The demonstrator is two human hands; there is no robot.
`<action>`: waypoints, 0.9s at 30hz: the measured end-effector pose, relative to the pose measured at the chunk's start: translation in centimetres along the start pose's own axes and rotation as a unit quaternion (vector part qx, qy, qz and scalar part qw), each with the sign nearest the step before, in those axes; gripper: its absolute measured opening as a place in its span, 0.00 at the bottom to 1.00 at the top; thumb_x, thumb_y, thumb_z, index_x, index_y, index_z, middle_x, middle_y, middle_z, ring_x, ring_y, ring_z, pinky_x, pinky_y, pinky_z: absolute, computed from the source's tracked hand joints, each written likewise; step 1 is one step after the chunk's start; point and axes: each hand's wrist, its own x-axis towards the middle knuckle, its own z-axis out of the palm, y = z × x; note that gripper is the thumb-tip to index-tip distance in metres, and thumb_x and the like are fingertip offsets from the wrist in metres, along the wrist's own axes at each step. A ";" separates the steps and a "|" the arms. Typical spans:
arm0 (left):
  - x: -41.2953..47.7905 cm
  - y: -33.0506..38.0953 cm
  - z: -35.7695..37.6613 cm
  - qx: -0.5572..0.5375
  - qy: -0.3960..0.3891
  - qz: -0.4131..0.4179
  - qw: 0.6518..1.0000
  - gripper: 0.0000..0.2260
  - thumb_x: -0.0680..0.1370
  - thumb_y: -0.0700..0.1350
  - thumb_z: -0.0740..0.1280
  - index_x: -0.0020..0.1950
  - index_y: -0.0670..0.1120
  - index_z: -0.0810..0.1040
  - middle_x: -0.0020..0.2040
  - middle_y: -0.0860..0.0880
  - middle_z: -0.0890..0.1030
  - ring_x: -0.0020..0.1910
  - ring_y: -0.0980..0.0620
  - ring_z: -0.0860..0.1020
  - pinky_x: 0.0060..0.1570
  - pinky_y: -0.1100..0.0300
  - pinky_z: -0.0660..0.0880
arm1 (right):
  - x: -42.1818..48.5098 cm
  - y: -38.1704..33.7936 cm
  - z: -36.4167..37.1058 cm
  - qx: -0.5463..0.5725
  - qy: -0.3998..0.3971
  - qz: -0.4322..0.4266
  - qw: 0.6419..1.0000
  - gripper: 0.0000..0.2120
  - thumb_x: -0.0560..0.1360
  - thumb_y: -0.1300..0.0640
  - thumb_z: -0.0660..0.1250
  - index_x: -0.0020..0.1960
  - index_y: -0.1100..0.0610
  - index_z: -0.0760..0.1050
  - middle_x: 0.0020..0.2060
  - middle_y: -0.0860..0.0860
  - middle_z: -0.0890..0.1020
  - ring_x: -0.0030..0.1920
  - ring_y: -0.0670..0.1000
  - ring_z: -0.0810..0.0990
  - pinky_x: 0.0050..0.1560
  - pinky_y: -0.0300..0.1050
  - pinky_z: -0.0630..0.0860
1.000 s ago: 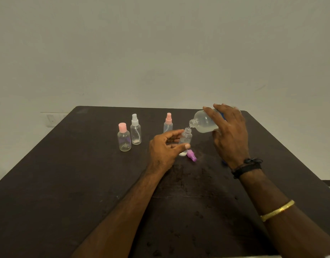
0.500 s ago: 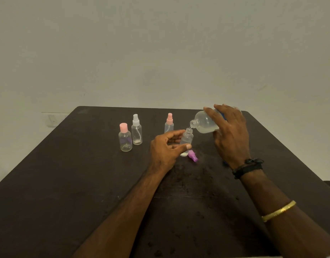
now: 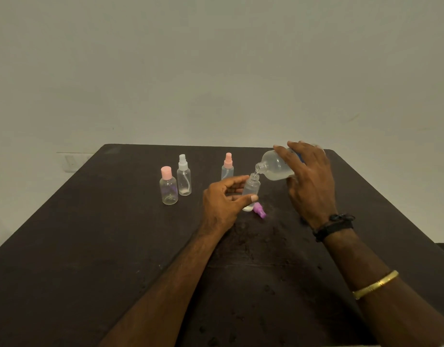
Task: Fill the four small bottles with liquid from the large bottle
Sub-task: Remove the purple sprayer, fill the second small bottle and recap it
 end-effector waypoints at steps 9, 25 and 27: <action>0.0 -0.1 0.0 -0.003 -0.001 0.002 1.000 0.24 0.69 0.41 0.81 0.64 0.45 0.82 0.56 0.49 0.86 0.52 0.58 0.84 0.52 0.64 0.81 | 0.1 -0.2 -0.2 -0.001 0.004 -0.004 1.000 0.34 0.72 0.73 0.70 0.74 0.51 0.73 0.69 0.58 0.77 0.71 0.60 0.70 0.74 0.64 0.66; 0.0 0.0 -0.1 -0.008 -0.005 0.007 1.000 0.24 0.69 0.41 0.81 0.64 0.46 0.82 0.54 0.52 0.86 0.51 0.60 0.84 0.50 0.65 0.81 | 0.0 -0.2 -0.2 -0.003 -0.009 -0.001 1.000 0.35 0.72 0.73 0.70 0.75 0.50 0.72 0.70 0.57 0.76 0.72 0.61 0.70 0.75 0.64 0.64; 0.0 0.0 -0.1 -0.008 -0.003 0.006 1.000 0.24 0.69 0.41 0.81 0.64 0.46 0.82 0.54 0.53 0.86 0.50 0.60 0.84 0.51 0.64 0.82 | 0.0 -0.1 -0.2 -0.003 -0.008 -0.002 1.000 0.35 0.72 0.73 0.70 0.75 0.50 0.72 0.70 0.57 0.76 0.72 0.61 0.70 0.75 0.64 0.64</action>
